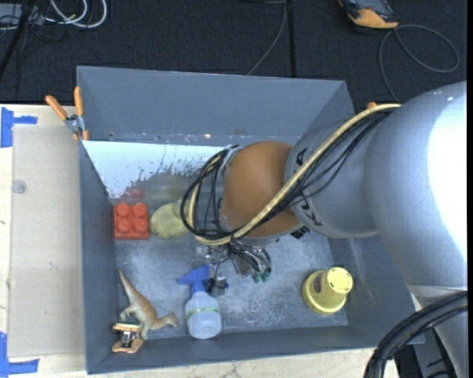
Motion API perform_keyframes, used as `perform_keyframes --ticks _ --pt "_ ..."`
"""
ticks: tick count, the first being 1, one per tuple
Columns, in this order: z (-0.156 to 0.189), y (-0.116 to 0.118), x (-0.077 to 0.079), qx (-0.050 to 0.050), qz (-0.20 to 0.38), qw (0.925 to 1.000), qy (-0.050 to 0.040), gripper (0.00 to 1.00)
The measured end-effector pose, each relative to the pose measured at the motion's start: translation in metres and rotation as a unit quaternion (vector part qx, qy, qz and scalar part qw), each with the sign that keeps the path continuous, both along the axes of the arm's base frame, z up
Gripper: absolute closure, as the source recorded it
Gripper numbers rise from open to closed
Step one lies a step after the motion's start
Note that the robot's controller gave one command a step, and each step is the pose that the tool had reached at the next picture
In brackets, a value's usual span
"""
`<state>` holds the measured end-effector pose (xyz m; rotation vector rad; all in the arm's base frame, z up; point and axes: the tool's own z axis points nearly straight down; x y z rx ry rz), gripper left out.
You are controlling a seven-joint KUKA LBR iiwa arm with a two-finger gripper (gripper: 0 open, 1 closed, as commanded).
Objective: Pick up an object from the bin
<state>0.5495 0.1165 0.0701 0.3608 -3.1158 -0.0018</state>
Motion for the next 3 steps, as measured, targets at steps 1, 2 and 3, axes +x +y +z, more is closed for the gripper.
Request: perform_keyframes --ticks 1,2,3 --pt "0.094 0.000 0.001 0.000 -0.008 1.0000 0.0003 1.00" --pt "0.094 0.000 0.001 0.000 -0.008 1.0000 0.0003 1.00" --pt "0.183 -0.004 0.009 0.000 -0.007 1.0000 0.0002 1.00"
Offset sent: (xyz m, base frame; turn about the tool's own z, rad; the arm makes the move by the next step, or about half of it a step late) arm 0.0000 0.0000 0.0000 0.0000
